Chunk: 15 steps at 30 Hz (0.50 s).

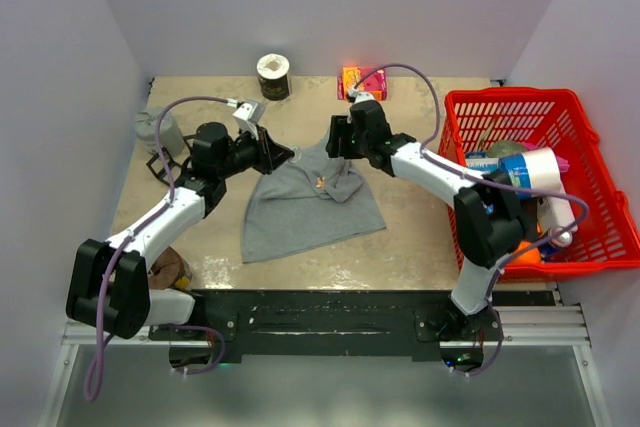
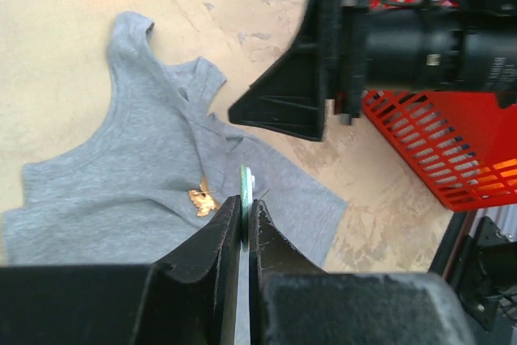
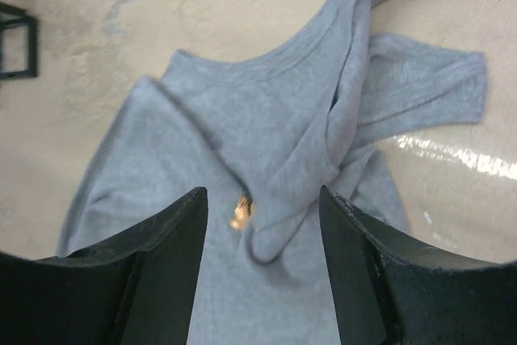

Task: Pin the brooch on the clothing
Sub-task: Adjust the clothing with brooches at the center of the board.

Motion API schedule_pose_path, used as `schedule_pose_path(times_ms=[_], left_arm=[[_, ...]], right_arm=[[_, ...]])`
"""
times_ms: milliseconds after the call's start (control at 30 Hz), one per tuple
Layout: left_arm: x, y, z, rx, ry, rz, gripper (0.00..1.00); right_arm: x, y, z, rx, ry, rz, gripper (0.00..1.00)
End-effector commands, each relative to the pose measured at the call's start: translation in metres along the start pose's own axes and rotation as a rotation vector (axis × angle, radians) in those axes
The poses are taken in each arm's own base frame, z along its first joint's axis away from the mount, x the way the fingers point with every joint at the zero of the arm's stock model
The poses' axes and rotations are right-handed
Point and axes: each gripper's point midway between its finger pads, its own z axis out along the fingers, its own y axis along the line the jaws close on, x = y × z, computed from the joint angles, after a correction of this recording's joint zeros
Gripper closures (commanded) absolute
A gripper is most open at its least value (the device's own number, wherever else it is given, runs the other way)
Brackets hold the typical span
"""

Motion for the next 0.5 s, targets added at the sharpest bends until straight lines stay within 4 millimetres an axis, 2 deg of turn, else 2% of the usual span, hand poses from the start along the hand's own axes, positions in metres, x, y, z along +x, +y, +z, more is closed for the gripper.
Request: schedule_pose_path(times_ms=[0,33,67,100,167,200,300,367,400,433,467], left_arm=[[-0.025,-0.001,-0.001,-0.021,-0.052,0.079,1.00],[-0.025,-0.001,-0.001,-0.019,-0.048,0.077,1.00],[-0.024,-0.001,0.000,-0.017,-0.045,0.076,1.00],[-0.024,-0.001,0.000,-0.017,-0.043,0.075,1.00],[-0.024,-0.001,0.000,-0.016,-0.043,0.073,1.00],[-0.025,-0.002,0.000,-0.013,-0.045,0.076,1.00],[-0.025,-0.002,0.000,-0.015,-0.044,0.077,1.00],[-0.026,-0.002,-0.001,-0.015,-0.044,0.079,1.00],[-0.026,-0.001,-0.001,-0.019,-0.044,0.079,1.00],[-0.025,-0.001,-0.001,-0.021,-0.042,0.081,1.00],[-0.025,-0.001,-0.001,-0.023,-0.042,0.082,1.00]], right_arm=[[-0.020,-0.015,0.026,0.118,-0.027,-0.042,0.40],[-0.018,-0.018,0.032,0.136,-0.018,-0.048,0.40],[-0.009,-0.029,0.042,0.183,0.011,-0.060,0.40],[-0.017,-0.029,0.047,0.199,-0.002,-0.065,0.40],[-0.004,-0.044,0.059,0.265,0.043,-0.084,0.40],[-0.009,-0.043,0.063,0.270,0.037,-0.089,0.40],[-0.002,-0.046,0.078,0.278,0.067,-0.110,0.47],[0.003,-0.047,0.086,0.279,0.096,-0.130,0.62],[0.000,-0.042,0.094,0.262,0.097,-0.137,0.84],[-0.001,-0.041,0.096,0.257,0.102,-0.144,0.94],[-0.006,-0.040,0.099,0.254,0.096,-0.156,1.00]])
